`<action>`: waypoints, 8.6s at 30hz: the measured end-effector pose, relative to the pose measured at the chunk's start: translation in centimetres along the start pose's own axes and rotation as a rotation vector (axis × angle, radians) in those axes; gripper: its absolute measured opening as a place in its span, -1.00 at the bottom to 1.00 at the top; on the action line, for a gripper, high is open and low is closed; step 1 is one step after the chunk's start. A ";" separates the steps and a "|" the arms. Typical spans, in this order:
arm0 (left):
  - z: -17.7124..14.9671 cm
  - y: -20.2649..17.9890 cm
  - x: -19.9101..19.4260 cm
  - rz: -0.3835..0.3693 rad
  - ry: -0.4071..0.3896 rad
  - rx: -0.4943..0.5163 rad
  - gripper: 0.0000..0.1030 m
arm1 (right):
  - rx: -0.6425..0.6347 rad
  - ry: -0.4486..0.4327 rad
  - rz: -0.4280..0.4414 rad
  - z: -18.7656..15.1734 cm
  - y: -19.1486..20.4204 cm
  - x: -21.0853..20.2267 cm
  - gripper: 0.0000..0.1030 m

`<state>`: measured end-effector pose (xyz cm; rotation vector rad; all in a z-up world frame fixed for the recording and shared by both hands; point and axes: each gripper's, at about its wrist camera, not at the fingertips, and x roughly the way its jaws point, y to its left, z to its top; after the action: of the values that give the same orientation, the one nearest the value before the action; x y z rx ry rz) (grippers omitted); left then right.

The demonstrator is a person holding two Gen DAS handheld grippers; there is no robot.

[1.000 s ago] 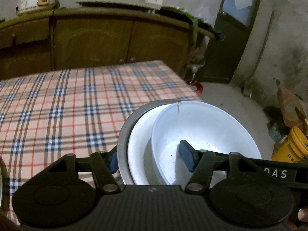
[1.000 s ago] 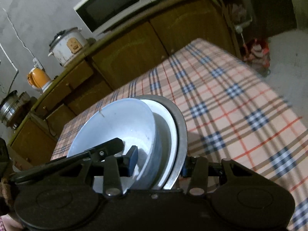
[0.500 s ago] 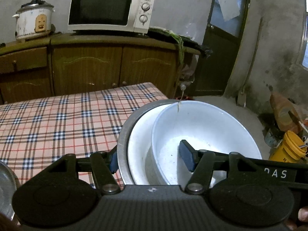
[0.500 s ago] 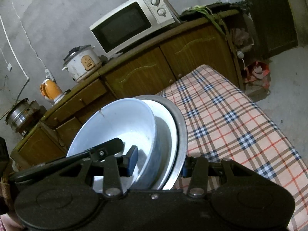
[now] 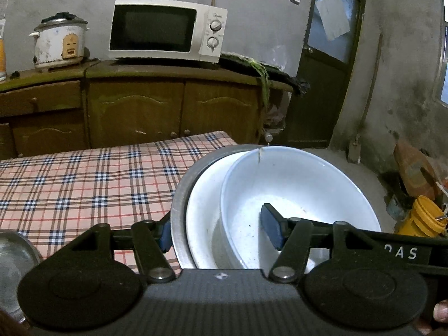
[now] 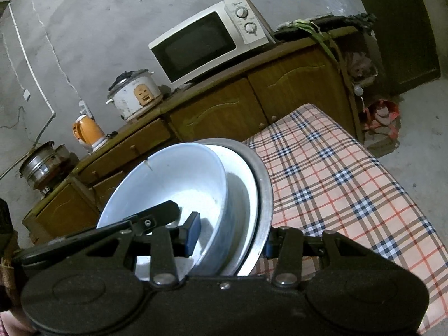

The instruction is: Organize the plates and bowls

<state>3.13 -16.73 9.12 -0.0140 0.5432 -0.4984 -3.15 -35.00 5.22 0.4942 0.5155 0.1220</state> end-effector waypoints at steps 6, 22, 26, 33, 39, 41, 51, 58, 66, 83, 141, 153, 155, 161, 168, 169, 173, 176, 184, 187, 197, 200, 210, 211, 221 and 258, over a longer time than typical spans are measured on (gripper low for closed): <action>0.0 0.1 -1.1 0.017 -0.012 -0.002 0.21 | -0.009 -0.003 0.019 -0.2 0.8 -0.7 0.03; -0.6 0.7 -2.7 0.051 -0.022 -0.023 0.21 | -0.032 0.010 0.050 -0.9 2.4 -1.1 0.03; -0.6 1.0 -2.8 0.060 -0.021 -0.029 0.21 | -0.035 0.018 0.056 -1.1 2.8 -0.9 0.03; -0.9 1.3 -3.3 0.076 -0.021 -0.042 0.20 | -0.042 0.028 0.067 -1.5 3.3 -0.6 0.03; -1.2 1.6 -3.5 0.087 -0.018 -0.050 0.20 | -0.046 0.039 0.074 -1.8 3.7 -0.4 0.03; -1.3 1.7 -3.5 0.090 -0.016 -0.053 0.20 | -0.048 0.044 0.077 -2.0 3.8 -0.2 0.03; -1.5 2.5 -3.9 0.104 -0.013 -0.064 0.20 | -0.054 0.057 0.086 -2.3 4.3 0.2 0.03; -1.7 2.9 -4.2 0.114 -0.012 -0.073 0.20 | -0.061 0.067 0.095 -2.5 4.8 0.8 0.03; -1.7 3.5 -4.4 0.125 -0.013 -0.084 0.20 | -0.072 0.076 0.105 -2.7 5.2 1.4 0.03; -2.0 4.6 -5.4 0.149 -0.019 -0.106 0.20 | -0.091 0.091 0.126 -3.2 6.5 2.1 0.03; -3.6 11.0 -10.4 0.273 -0.036 -0.208 0.20 | -0.175 0.173 0.222 -6.6 15.4 5.4 0.03; -4.0 12.8 -11.3 0.302 -0.040 -0.236 0.20 | -0.198 0.197 0.246 -7.4 17.4 6.7 0.03; -4.0 13.1 -11.4 0.307 -0.040 -0.238 0.20 | -0.201 0.202 0.251 -7.5 17.8 7.0 0.03; -4.1 13.9 -11.7 0.323 -0.042 -0.247 0.20 | -0.209 0.209 0.264 -7.8 18.6 7.7 0.03; -4.4 14.9 -12.0 0.346 -0.034 -0.251 0.20 | -0.216 0.225 0.283 -8.3 19.5 8.8 0.03; -4.4 15.1 -12.0 0.349 -0.032 -0.252 0.20 | -0.216 0.229 0.286 -8.4 19.6 8.9 0.03; -4.6 15.7 -12.1 0.362 -0.024 -0.260 0.20 | -0.217 0.244 0.295 -8.8 20.1 9.6 0.03; -4.7 16.0 -12.2 0.368 -0.021 -0.265 0.20 | -0.220 0.251 0.301 -9.0 20.4 10.0 0.03; -5.3 16.9 -12.5 0.383 -0.016 -0.285 0.20 | -0.236 0.270 0.310 -9.7 21.3 10.9 0.03; -5.7 17.3 -12.6 0.387 -0.007 -0.295 0.20 | -0.243 0.283 0.313 -10.1 21.6 11.2 0.03; -6.5 18.3 -12.5 0.394 0.022 -0.320 0.20 | -0.250 0.322 0.309 -11.3 22.0 12.3 0.03; -6.6 18.6 -12.4 0.394 0.028 -0.325 0.20 | -0.249 0.329 0.305 -11.5 22.1 12.5 0.03; -6.8 19.3 -12.2 0.405 0.035 -0.333 0.20 | -0.248 0.344 0.310 -11.7 22.6 13.5 0.03; -6.8 19.4 -12.2 0.406 0.035 -0.333 0.20 | -0.249 0.344 0.311 -11.8 22.6 13.6 0.03; -6.8 20.0 -12.2 0.417 0.036 -0.338 0.20 | -0.256 0.350 0.320 -12.0 23.4 14.3 0.03; -6.9 23.0 -11.6 0.420 0.052 -0.350 0.21 | -0.267 0.366 0.322 -12.9 25.0 16.2 0.03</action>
<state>1.47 9.66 5.58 -0.2176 0.6597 0.0092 4.66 -3.87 0.34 0.2892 0.7619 0.5909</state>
